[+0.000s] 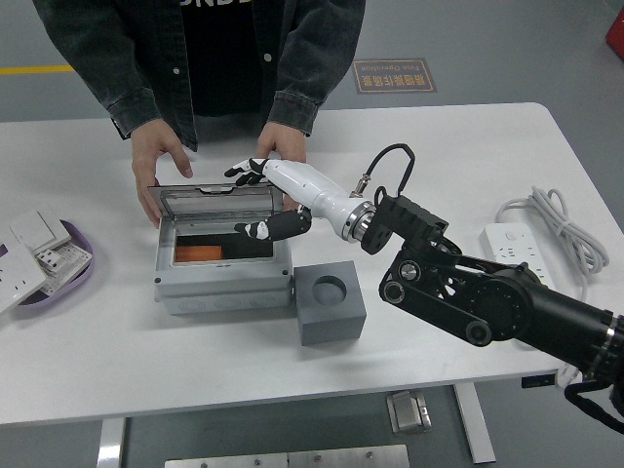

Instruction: Pick up the cylinder from the cube,place it in the box,flap close box

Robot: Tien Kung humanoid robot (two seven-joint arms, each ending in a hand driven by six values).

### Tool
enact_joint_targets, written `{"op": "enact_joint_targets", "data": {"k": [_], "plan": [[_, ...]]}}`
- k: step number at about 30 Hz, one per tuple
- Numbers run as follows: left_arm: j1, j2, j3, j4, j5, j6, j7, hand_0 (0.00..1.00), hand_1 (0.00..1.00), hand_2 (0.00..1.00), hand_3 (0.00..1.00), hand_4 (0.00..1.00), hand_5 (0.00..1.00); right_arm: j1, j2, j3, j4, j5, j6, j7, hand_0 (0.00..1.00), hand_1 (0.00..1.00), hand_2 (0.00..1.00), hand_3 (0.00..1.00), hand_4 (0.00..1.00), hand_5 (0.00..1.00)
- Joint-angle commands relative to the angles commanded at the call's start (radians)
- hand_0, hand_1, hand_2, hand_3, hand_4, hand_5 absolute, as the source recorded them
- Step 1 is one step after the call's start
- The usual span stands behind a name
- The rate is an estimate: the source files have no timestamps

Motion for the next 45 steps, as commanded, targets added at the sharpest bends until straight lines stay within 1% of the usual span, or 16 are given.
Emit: {"op": "enact_joint_targets", "data": {"k": [8, 12, 13, 18, 19, 20, 24, 26, 28, 31, 34, 36, 37, 42, 43, 45], "plan": [[0.004, 0.004, 0.046, 0.006, -0.051, 0.004, -0.016, 0.604, 0.604, 0.553, 0.596, 0.660, 0.209, -0.063, -0.029, -0.058, 0.087, -0.018, 0.037, -0.024, 0.813, 0.722, 0.728, 0.793, 0.790, 0.271], [0.006, 0.003, 0.059, 0.007, -0.064, 0.004, -0.017, 0.604, 0.604, 0.553, 0.596, 0.660, 0.209, -0.089, -0.034, -0.068, 0.099, -0.025, 0.044, -0.026, 0.813, 0.722, 0.728, 0.793, 0.790, 0.271], [0.006, 0.003, 0.061, 0.007, -0.067, 0.005, -0.018, 0.605, 0.604, 0.553, 0.596, 0.661, 0.208, -0.093, -0.037, -0.066, 0.099, -0.023, 0.045, -0.026, 0.813, 0.720, 0.735, 0.804, 0.780, 0.292], [0.005, 0.003, 0.063, 0.007, -0.071, 0.006, -0.019, 0.605, 0.604, 0.553, 0.596, 0.661, 0.208, -0.111, -0.052, -0.040, 0.104, -0.013, 0.044, -0.022, 0.813, 0.720, 0.735, 0.804, 0.780, 0.292], [0.006, 0.002, 0.062, 0.006, -0.071, 0.006, -0.018, 0.605, 0.603, 0.553, 0.596, 0.661, 0.209, -0.114, -0.056, -0.030, 0.108, -0.013, 0.043, -0.021, 0.812, 0.724, 0.739, 0.817, 0.746, 0.329], [0.006, 0.002, 0.061, 0.006, -0.070, 0.006, -0.017, 0.605, 0.603, 0.553, 0.596, 0.661, 0.209, -0.118, -0.059, -0.020, 0.112, -0.015, 0.041, -0.020, 0.812, 0.724, 0.739, 0.817, 0.746, 0.329], [0.007, 0.003, 0.056, 0.005, -0.064, 0.006, -0.015, 0.605, 0.603, 0.553, 0.596, 0.661, 0.209, -0.155, -0.081, 0.056, 0.156, -0.021, 0.040, -0.022, 0.812, 0.724, 0.739, 0.817, 0.746, 0.329], [0.008, 0.004, 0.052, 0.004, -0.062, 0.007, -0.014, 0.604, 0.603, 0.553, 0.596, 0.660, 0.208, -0.197, -0.083, 0.102, 0.185, 0.013, 0.067, -0.029, 0.810, 0.721, 0.739, 0.816, 0.734, 0.335], [0.009, 0.003, 0.050, 0.003, -0.060, 0.007, -0.012, 0.604, 0.603, 0.553, 0.596, 0.660, 0.208, -0.248, -0.070, 0.156, 0.206, 0.052, 0.098, -0.029, 0.810, 0.721, 0.739, 0.816, 0.734, 0.335], [0.013, -0.002, 0.051, 0.003, -0.061, 0.007, -0.011, 0.604, 0.603, 0.553, 0.596, 0.661, 0.205, -0.317, -0.036, 0.231, 0.228, 0.088, 0.108, -0.009, 0.813, 0.715, 0.738, 0.805, 0.730, 0.338], [0.019, -0.009, 0.056, 0.003, -0.069, 0.009, -0.011, 0.604, 0.603, 0.553, 0.596, 0.661, 0.205, -0.396, 0.006, 0.317, 0.246, 0.119, 0.088, 0.044, 0.813, 0.715, 0.738, 0.805, 0.730, 0.338], [0.022, -0.012, 0.057, 0.003, -0.069, 0.009, -0.010, 0.604, 0.603, 0.553, 0.596, 0.661, 0.205, -0.445, 0.020, 0.374, 0.251, 0.148, 0.069, 0.084, 0.813, 0.715, 0.738, 0.805, 0.730, 0.338], [0.022, -0.014, 0.058, 0.002, -0.068, 0.008, -0.009, 0.604, 0.603, 0.553, 0.596, 0.660, 0.207, -0.471, 0.022, 0.405, 0.252, 0.168, 0.059, 0.109, 0.802, 0.707, 0.729, 0.766, 0.711, 0.337], [0.016, -0.011, 0.040, 0.003, -0.050, 0.006, -0.017, 0.604, 0.603, 0.553, 0.596, 0.660, 0.207, -0.536, 0.012, 0.524, 0.258, 0.204, 0.039, 0.180, 0.802, 0.707, 0.729, 0.766, 0.711, 0.337], [0.013, -0.010, 0.036, 0.004, -0.046, 0.005, -0.020, 0.604, 0.603, 0.553, 0.596, 0.660, 0.206, -0.542, 0.012, 0.546, 0.259, 0.213, 0.035, 0.189, 0.767, 0.687, 0.703, 0.676, 0.700, 0.334], [0.010, -0.009, 0.031, 0.004, -0.041, 0.005, -0.022, 0.604, 0.603, 0.553, 0.596, 0.660, 0.206, -0.554, 0.014, 0.585, 0.262, 0.223, 0.029, 0.201, 0.767, 0.687, 0.703, 0.676, 0.700, 0.334]]}}
